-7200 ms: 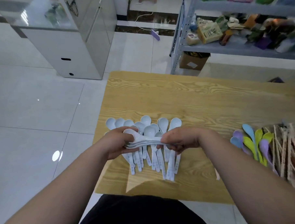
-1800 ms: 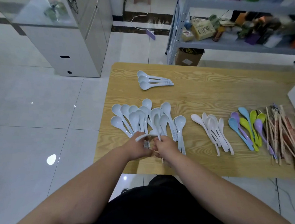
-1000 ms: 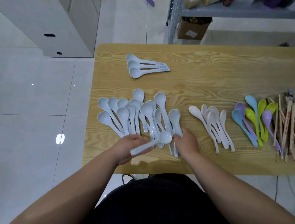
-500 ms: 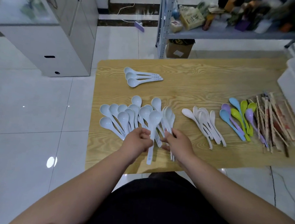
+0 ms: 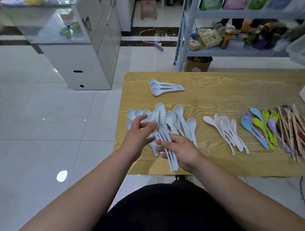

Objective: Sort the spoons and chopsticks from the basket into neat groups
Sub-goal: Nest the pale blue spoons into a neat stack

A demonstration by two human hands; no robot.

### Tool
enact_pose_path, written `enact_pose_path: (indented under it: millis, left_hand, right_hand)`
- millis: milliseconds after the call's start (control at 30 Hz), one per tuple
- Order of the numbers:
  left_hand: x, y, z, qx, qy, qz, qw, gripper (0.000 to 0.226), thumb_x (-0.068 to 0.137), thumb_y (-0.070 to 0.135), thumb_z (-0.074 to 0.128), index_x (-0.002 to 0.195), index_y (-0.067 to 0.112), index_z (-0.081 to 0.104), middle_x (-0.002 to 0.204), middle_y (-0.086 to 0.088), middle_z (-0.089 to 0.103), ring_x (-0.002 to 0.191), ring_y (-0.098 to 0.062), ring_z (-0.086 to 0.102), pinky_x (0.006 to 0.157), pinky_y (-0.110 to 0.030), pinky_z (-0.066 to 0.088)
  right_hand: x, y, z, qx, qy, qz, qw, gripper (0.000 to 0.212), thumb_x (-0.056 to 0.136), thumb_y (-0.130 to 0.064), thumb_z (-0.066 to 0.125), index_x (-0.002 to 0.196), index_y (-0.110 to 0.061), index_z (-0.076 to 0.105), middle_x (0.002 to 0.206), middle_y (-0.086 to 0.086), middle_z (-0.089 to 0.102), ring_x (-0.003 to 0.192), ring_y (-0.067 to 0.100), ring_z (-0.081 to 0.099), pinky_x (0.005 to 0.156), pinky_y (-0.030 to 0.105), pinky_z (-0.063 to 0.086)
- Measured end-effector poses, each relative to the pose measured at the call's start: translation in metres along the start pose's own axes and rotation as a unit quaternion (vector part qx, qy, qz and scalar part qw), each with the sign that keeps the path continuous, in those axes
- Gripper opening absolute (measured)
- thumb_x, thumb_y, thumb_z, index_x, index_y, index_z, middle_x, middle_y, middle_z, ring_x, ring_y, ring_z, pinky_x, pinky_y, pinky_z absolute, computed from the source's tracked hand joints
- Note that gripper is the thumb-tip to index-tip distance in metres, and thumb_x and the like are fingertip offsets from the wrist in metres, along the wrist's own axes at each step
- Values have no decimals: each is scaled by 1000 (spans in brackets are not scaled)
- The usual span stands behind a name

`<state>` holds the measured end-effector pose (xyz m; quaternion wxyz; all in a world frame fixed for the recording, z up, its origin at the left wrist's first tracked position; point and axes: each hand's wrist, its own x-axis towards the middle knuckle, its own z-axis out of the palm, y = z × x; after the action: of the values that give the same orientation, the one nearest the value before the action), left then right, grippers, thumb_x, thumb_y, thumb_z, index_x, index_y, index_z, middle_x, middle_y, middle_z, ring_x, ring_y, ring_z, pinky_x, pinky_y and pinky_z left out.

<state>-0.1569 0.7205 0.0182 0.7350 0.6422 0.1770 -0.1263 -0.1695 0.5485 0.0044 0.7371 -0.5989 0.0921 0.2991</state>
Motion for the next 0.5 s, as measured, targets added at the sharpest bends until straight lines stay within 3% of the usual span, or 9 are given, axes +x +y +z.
enact_pose_path:
  millis: [67, 133, 233, 333, 433, 500]
  left_hand:
    - [2, 14, -7, -89, -36, -23, 995, 60, 79, 39, 77, 134, 35, 53, 121, -5, 68, 103, -22, 72, 82, -44, 60]
    - [0, 26, -8, -84, -24, -18, 996, 48, 76, 28, 79, 121, 27, 65, 102, -4, 73, 87, -20, 74, 73, -38, 59]
    - [3, 32, -9, -128, 43, -16, 991, 29, 71, 11, 68, 99, 15, 65, 75, -5, 61, 65, -20, 59, 66, -33, 56]
    - [9, 34, -10, -226, 70, -21, 971, 27, 72, 1, 63, 96, 13, 59, 73, -6, 57, 64, -23, 51, 60, -32, 54]
    - [16, 30, -1, -264, 63, -33, 962, 21, 83, -3, 62, 93, 14, 56, 75, -6, 59, 67, -22, 58, 66, -36, 58]
    - [22, 28, 8, -233, 61, -72, 968, 19, 88, -2, 62, 84, 16, 55, 80, -5, 63, 75, -22, 70, 75, -44, 60]
  right_hand:
    - [-6, -2, 14, -61, -58, 0, 996, 17, 97, -11, 65, 111, -17, 71, 102, 1, 76, 91, 19, 75, 69, 25, 56]
    - [-8, -3, 26, -80, -86, 0, 993, 17, 98, -14, 64, 114, -17, 69, 101, 0, 76, 89, 21, 75, 68, 27, 58]
    - [-9, -7, 28, -33, -128, 44, 990, 27, 102, -31, 57, 120, -13, 66, 94, 4, 74, 78, 21, 72, 64, 35, 60]
    - [-6, -6, 11, 73, -209, 146, 964, 51, 102, -54, 44, 122, -15, 70, 80, 0, 60, 60, 12, 56, 56, 30, 54]
    - [3, -8, -14, 129, -234, 209, 941, 54, 98, -58, 44, 116, -15, 72, 72, -6, 47, 48, 4, 36, 45, 19, 39]
    - [14, -15, -37, 117, -246, 240, 932, 50, 95, -53, 50, 116, -11, 69, 70, -6, 43, 44, 3, 31, 40, 17, 33]
